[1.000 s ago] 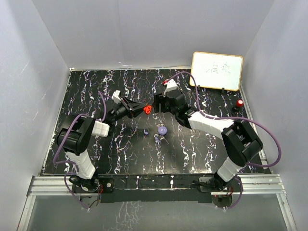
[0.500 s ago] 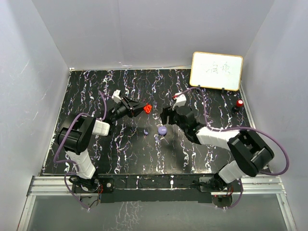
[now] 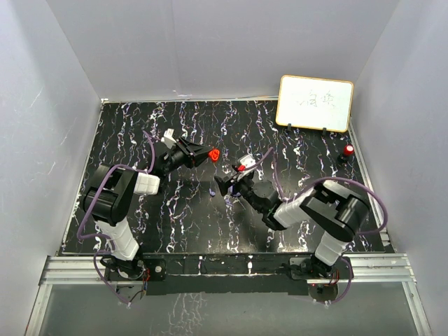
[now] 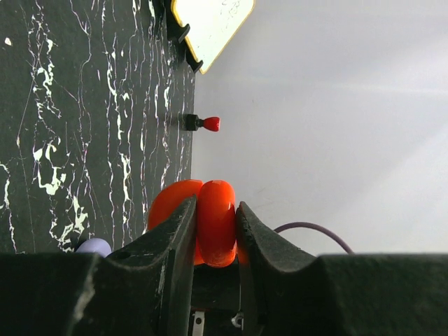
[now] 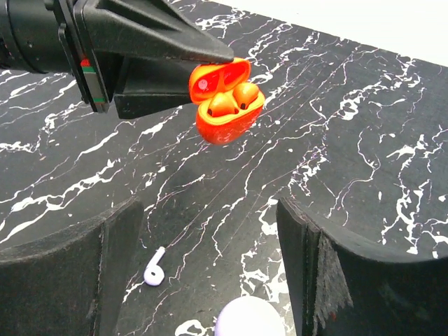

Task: Insert the wireless bluetooth earbuds into the charging case
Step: Adjust the earbud with the charging case, then close the charging case.

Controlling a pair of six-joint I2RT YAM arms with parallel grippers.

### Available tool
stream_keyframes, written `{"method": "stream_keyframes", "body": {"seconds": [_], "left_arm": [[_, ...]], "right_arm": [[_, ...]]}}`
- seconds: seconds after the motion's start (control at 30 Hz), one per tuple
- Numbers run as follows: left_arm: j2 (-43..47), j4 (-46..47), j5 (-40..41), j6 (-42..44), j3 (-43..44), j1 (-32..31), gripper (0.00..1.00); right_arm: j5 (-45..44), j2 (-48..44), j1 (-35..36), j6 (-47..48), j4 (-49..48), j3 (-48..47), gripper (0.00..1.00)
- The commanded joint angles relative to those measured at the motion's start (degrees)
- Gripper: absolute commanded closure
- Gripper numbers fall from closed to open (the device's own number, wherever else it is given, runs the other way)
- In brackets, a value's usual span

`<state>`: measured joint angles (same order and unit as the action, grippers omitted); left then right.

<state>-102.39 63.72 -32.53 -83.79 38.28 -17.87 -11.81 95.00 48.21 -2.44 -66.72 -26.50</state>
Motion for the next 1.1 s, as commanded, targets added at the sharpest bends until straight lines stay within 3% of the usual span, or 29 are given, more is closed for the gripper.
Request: {"method": "stream_keyframes", "body": {"seconds": [0.0,0.2,1.07], "left_arm": [[3.7,-0.9,0.9,0.8,1.8,-0.5,1.00],[3.3,0.2,1.0,0.4,0.6,-0.6,1.00],[2.8,2.4,0.1,-1.3,0.4,-0.6,1.00]], "right_arm": [[-3.6,3.5,1.5,3.1,-14.1,-2.2,0.25],[-7.7,8.7,2.0,3.4,-18.7,-5.0,0.25],[-17.3,18.4,2.2,5.4,-14.8,-14.9,0.28]]}}
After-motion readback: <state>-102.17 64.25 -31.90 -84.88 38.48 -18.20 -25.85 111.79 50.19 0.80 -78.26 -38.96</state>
